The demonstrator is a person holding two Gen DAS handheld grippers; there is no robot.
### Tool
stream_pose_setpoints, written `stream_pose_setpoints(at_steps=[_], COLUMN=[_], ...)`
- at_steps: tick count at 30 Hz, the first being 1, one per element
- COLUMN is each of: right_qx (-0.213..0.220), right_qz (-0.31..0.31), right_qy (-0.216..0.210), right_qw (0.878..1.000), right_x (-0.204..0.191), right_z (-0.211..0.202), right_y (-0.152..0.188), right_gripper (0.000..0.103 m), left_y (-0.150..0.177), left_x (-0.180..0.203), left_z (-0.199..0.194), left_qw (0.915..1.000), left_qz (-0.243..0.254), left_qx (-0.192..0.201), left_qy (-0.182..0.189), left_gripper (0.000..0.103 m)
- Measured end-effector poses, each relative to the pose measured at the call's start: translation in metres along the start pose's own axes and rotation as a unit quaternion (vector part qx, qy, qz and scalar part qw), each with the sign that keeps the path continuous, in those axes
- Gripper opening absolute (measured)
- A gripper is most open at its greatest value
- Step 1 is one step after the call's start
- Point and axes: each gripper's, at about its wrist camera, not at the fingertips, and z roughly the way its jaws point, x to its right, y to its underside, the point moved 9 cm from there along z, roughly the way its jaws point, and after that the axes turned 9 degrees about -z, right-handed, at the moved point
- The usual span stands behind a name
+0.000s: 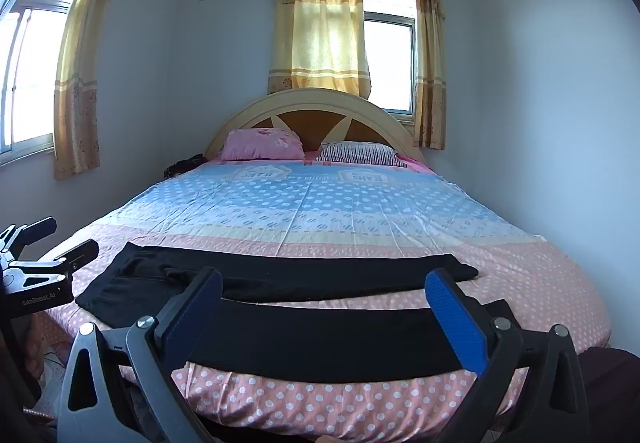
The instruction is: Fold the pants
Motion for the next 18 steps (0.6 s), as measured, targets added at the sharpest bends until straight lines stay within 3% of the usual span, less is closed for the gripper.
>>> stream_pose_setpoints(at_steps=[18], right_qx=[-0.003], right_qz=[0.003], right_qy=[0.0], right_qw=[1.0], right_x=[0.002], right_z=[0.006], right_y=[0.004], right_gripper=[0.102], left_y=[0.006], left_x=[-0.004], left_z=[0.005], left_qw=[0.9999], left_qz=[0.003], left_qx=[-0.011], left_qy=[-0.011], left_gripper=[0.103])
